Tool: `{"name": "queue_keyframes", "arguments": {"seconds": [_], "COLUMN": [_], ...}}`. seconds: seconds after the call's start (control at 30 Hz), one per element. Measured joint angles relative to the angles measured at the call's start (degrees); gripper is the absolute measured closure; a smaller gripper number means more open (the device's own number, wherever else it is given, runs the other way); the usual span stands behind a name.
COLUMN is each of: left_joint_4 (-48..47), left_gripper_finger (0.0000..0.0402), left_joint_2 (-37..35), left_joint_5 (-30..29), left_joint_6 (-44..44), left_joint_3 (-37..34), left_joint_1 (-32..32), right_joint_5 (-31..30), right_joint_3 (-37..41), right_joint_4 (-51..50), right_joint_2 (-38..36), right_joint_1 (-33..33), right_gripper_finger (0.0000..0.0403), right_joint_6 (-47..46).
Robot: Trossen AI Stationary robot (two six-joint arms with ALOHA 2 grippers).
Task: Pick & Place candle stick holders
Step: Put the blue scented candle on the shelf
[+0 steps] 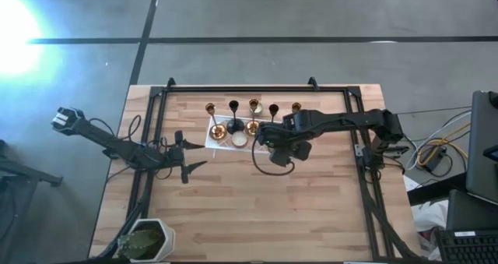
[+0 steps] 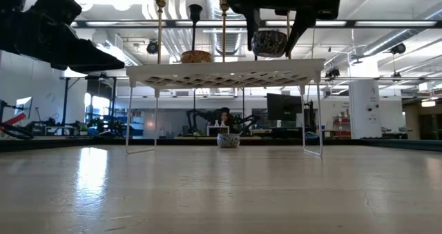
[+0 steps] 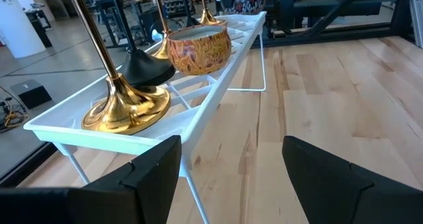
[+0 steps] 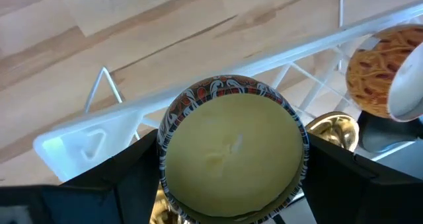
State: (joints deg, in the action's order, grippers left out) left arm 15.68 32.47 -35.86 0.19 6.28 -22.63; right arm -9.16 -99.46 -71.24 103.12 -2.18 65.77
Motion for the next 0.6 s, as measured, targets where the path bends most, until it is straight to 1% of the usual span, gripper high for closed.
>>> {"name": "queue_keyframes", "arguments": {"seconds": [0.13, 0.27, 0.6], "left_joint_4": [0.0, 0.1, 0.1], "left_gripper_finger": [0.0133, 0.0133, 0.0133], "left_joint_2": [0.0, 0.0, 0.0], "left_joint_5": [0.0, 0.0, 0.0], "left_joint_6": [0.0, 0.0, 0.0], "left_joint_3": [0.0, 0.0, 0.0], "left_joint_1": [0.0, 0.0, 0.0], "right_joint_5": [-0.1, -1.6, -1.5], "right_joint_3": [0.0, 0.0, 0.4], "right_joint_4": [0.0, 0.0, 0.2], "right_joint_2": [0.5, 1.0, 1.0], "right_joint_1": [0.2, 0.5, 0.8], "right_gripper_finger": [0.0116, 0.0116, 0.0116], "right_joint_6": [-0.4, -2.0, -3.4]}}
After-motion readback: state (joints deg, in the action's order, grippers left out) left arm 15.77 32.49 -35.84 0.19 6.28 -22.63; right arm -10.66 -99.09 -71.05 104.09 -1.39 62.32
